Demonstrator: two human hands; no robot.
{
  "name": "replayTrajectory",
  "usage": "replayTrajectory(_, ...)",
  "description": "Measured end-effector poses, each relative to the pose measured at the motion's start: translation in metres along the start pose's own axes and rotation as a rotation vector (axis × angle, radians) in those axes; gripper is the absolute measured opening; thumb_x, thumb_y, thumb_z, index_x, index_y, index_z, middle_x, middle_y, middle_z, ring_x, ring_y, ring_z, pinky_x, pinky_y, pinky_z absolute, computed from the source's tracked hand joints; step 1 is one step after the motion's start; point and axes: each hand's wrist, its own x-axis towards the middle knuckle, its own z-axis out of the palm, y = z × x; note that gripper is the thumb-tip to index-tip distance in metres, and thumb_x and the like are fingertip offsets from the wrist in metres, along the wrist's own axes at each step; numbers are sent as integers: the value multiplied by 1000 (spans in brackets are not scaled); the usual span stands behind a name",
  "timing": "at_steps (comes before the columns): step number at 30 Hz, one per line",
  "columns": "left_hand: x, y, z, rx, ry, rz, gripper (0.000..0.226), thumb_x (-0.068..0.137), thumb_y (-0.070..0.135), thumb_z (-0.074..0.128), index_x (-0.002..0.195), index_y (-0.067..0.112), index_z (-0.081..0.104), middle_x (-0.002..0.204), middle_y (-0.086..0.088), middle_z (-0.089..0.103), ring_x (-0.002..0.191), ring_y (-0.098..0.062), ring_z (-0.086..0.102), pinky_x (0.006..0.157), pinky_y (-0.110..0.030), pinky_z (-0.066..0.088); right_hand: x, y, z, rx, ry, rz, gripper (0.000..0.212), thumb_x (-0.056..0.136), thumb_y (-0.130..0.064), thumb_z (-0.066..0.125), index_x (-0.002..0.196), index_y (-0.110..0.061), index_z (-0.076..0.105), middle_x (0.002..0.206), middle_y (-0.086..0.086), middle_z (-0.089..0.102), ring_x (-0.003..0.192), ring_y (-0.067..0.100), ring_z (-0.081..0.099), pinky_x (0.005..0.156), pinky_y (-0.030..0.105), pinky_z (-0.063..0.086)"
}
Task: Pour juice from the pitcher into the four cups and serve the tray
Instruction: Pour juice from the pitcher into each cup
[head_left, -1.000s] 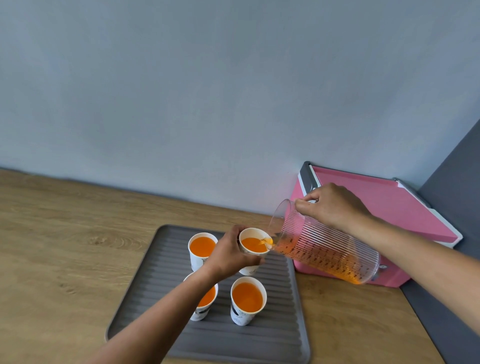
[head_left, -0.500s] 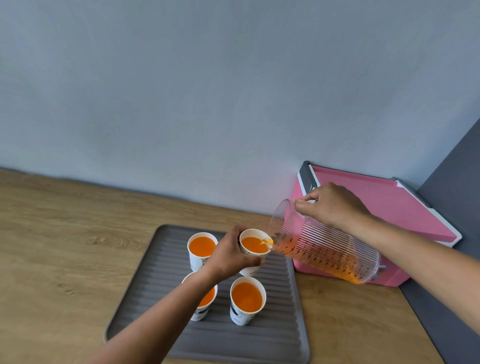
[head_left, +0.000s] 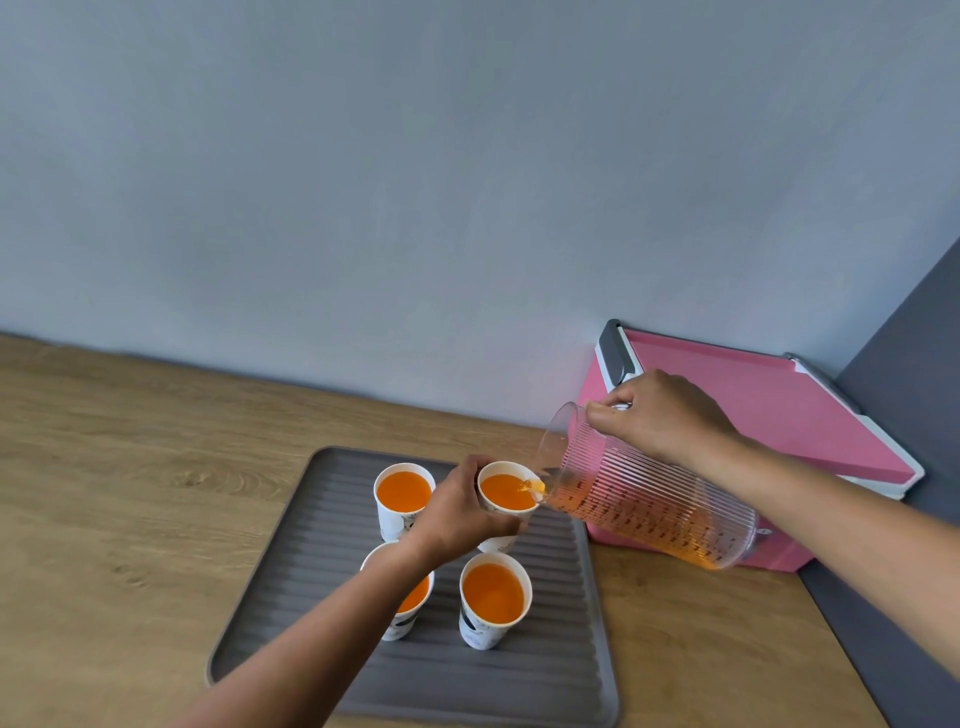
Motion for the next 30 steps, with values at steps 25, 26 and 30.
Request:
replayTrajectory(25,6,1,2,58,-2,9,81,68,37,86,133,29,39,129,5,56,111,-12,56,87,-27,51,-25,47,36,429,145,241,52,85,-44,64,41,-20,49,40,-6,29,47,17,32,54,31,23)
replayTrajectory(26,7,2,3,62,-5,12,81,68,38,86,133,28,39,129,5,57,112,-13,57,88,-28,51,-28,50,41,471,159,245,54,86,-41,65,39,-21,46,40,-7,24,46,14,28,54,31,21)
replayTrajectory(30,9,1,3,88,-10,13,80,68,39,85,132,28,39,129,5,56,110,-12,56,84,-26,49,-44,60,56,641,229,323,48,87,-35,66,46,-11,56,40,-10,25,40,8,25,54,29,22)
